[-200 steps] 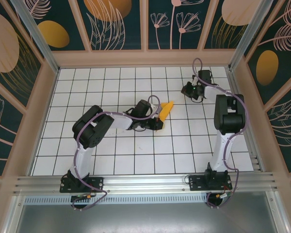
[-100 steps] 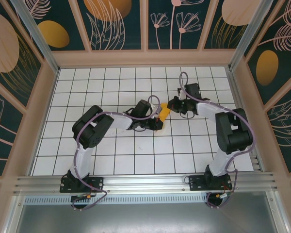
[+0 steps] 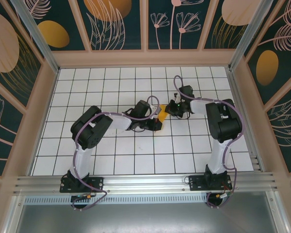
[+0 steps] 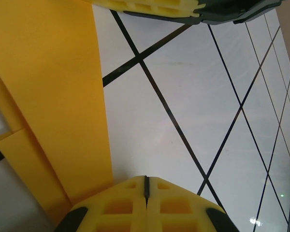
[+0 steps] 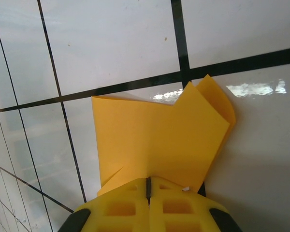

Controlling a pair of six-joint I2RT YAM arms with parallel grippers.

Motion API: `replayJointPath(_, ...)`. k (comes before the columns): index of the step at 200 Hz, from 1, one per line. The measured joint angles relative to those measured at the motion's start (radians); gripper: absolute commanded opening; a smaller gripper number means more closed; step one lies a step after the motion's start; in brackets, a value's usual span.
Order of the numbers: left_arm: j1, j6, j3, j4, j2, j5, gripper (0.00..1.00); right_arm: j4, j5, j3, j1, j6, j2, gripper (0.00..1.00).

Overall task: Fold a paper plane with a square sheet of paper (fold left side to right side)
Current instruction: Fold the wing for the fifth time at the center of the table.

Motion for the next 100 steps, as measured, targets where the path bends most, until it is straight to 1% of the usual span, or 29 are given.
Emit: replayJointPath(100,0.000,0.018,-0.103,0.023,-0.065,-0.017,0.00,-0.036,-0.004,0.024,0.000,0.000,0.011,0.00)
